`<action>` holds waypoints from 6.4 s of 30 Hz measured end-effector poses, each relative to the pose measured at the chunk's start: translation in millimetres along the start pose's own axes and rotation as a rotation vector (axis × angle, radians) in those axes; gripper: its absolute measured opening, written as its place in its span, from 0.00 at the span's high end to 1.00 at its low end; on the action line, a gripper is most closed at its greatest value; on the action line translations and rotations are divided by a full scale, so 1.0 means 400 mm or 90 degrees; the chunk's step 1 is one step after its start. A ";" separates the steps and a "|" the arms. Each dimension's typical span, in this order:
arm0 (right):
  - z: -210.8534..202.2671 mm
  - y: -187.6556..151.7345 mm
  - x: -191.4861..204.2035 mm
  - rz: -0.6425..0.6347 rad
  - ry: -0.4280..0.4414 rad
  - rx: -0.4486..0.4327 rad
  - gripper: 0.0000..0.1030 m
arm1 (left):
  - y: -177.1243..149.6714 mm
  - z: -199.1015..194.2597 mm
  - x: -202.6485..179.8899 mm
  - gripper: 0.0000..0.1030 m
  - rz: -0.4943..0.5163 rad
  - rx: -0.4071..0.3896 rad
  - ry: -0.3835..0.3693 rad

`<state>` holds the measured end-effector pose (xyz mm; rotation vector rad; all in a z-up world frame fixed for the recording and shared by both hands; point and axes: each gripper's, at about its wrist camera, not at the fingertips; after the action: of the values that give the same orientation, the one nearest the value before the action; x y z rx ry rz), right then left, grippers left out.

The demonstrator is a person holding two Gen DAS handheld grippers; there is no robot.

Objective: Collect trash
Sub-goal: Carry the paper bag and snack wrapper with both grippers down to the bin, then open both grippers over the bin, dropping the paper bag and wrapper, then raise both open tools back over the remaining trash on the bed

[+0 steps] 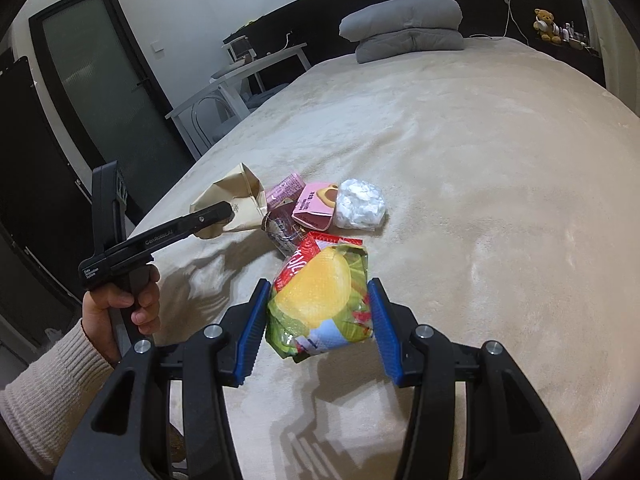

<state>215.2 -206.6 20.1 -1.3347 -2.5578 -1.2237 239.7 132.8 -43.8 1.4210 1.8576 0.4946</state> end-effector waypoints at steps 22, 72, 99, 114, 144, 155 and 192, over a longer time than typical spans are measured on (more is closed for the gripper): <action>-0.092 -0.116 0.073 -0.010 -0.023 -0.043 0.52 | -0.154 -0.299 -0.152 0.54 0.025 -0.090 -0.077; -0.154 -0.535 0.228 -0.038 -0.003 0.084 0.52 | -0.670 -0.443 -0.224 0.53 -0.012 0.089 -0.053; 0.046 -0.615 0.150 0.039 -0.045 0.320 0.52 | -0.767 -0.171 -0.200 0.53 -0.037 0.390 0.015; 0.099 -0.645 0.137 0.061 -0.053 0.382 0.52 | -0.791 -0.129 -0.182 0.53 -0.054 0.453 0.029; 0.080 -0.613 0.117 0.089 -0.037 0.358 0.40 | -0.775 -0.152 -0.184 0.46 -0.040 0.430 0.038; -0.011 -0.585 0.128 0.058 -0.022 0.253 0.40 | -0.724 -0.219 -0.211 0.46 -0.003 0.324 -0.001; -0.090 -0.258 0.171 -0.129 -0.115 0.056 0.40 | -0.365 -0.327 -0.237 0.46 0.149 0.079 0.016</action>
<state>87.9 -216.4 2.7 -1.2482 -2.8964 -1.0425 57.6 14.5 -27.6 1.7350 1.7770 0.5200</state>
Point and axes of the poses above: each gripper's, at about its wrist camera, not at the fingertips, and z roughly the way its jaws point, x to its left, y to its top, and after that the axes turned 5 degrees about x, right-handed
